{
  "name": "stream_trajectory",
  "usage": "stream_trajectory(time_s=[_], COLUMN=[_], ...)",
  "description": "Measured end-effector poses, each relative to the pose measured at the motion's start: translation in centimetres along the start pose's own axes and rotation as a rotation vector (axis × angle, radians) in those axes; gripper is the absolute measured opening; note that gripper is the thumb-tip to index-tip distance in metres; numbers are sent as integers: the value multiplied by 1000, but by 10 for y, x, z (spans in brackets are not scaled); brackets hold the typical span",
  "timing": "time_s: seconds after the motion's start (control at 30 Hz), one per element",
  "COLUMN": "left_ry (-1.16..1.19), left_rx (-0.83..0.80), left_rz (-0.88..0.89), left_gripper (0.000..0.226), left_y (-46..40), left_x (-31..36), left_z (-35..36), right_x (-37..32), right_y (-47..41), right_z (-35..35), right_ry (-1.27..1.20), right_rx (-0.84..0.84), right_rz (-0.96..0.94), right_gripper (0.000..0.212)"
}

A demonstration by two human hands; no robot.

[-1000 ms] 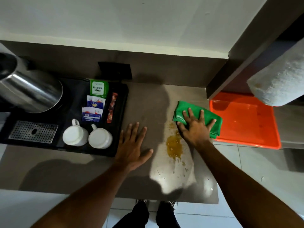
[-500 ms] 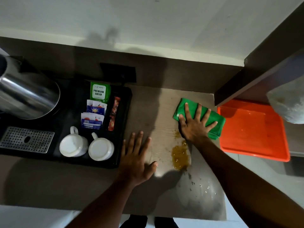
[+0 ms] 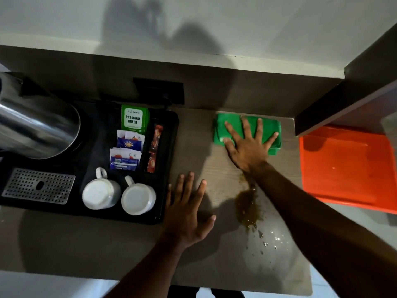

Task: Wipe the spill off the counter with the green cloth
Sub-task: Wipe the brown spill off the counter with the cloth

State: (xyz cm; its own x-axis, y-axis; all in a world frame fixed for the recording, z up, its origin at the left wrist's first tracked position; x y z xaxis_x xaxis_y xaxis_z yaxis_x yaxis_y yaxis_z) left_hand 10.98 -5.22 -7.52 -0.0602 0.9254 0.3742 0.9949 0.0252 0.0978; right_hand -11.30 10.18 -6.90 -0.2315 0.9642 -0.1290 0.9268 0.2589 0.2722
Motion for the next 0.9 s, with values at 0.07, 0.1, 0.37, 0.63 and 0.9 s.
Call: stream_trajectory(time_s=[0.07, 0.1, 0.37, 0.63, 0.9], left_ry=[-2, -5, 9, 22, 8], left_rx=[-16, -21, -25, 14, 76], left_rz=[-5, -9, -2, 24, 40], left_gripper=[95, 95, 96, 93, 92], left_y=[-1, -2, -1, 1, 1], left_x=[1, 2, 3, 6, 1], left_z=[-1, -2, -8, -8, -1], right_x=[-31, -51, 47, -1, 13], right_y=[-9, -5, 35, 105, 36], right_z=[-1, 3, 10, 26, 0], right_ry=[-68, -51, 20, 92, -111], right_rx=[22, 11, -15, -71, -62], right_rz=[95, 35, -1, -304, 142], right_gripper=[59, 59, 56, 58, 56])
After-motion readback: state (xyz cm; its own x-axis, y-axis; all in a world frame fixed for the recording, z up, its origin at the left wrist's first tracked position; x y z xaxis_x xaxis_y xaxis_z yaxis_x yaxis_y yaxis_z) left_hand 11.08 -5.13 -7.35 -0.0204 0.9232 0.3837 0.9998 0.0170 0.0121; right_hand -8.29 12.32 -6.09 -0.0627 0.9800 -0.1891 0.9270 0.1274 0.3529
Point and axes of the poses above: each hand's wrist, its own y-axis away from the middle knuckle, its own z-axis out of the palm, x = y × z, the point moved 6 cm from there along -y, towards the middle knuckle, and after that the axes turned 2 degrees about x, right-handed, at the moved point
